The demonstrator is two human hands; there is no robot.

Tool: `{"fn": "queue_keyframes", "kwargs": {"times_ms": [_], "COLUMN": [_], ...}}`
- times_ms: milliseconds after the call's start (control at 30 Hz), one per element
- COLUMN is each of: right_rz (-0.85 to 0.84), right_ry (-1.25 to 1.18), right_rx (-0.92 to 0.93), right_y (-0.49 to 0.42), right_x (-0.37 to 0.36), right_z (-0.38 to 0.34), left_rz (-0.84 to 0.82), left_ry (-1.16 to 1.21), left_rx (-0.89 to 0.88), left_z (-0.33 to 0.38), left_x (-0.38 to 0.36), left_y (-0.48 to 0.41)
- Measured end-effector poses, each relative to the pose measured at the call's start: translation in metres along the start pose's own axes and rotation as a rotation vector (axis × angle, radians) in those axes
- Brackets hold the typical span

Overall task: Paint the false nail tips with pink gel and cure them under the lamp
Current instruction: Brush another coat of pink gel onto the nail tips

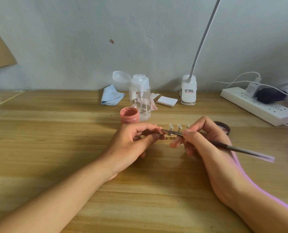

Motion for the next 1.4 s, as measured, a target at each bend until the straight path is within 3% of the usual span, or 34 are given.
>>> {"fn": "queue_keyframes", "kwargs": {"times_ms": [1133,1267,1400], "right_rz": [0.029,0.143,0.161], "right_ry": [0.041,0.039,0.292], "right_rx": [-0.01,0.211,0.344], "right_y": [0.002,0.006,0.007], "right_x": [0.001,0.004,-0.002], "right_z": [0.0,-0.008,-0.01], "left_rz": [0.029,0.027,0.018], "left_ry": [0.0,-0.009,-0.031], "left_rx": [0.001,-0.015,-0.053], "left_z": [0.0,0.003,0.007], "left_x": [0.0,0.001,0.0], "left_y": [0.0,0.0,0.001]}}
Point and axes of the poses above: each hand's wrist, its own y-axis away from the middle knuckle, its own x-axis out of the back of the hand, z = x × y, the point moved 4 cm from there along -y, towards the middle knuckle, and after that the axes turned 14 degrees about -x, right-handed, at the moved point
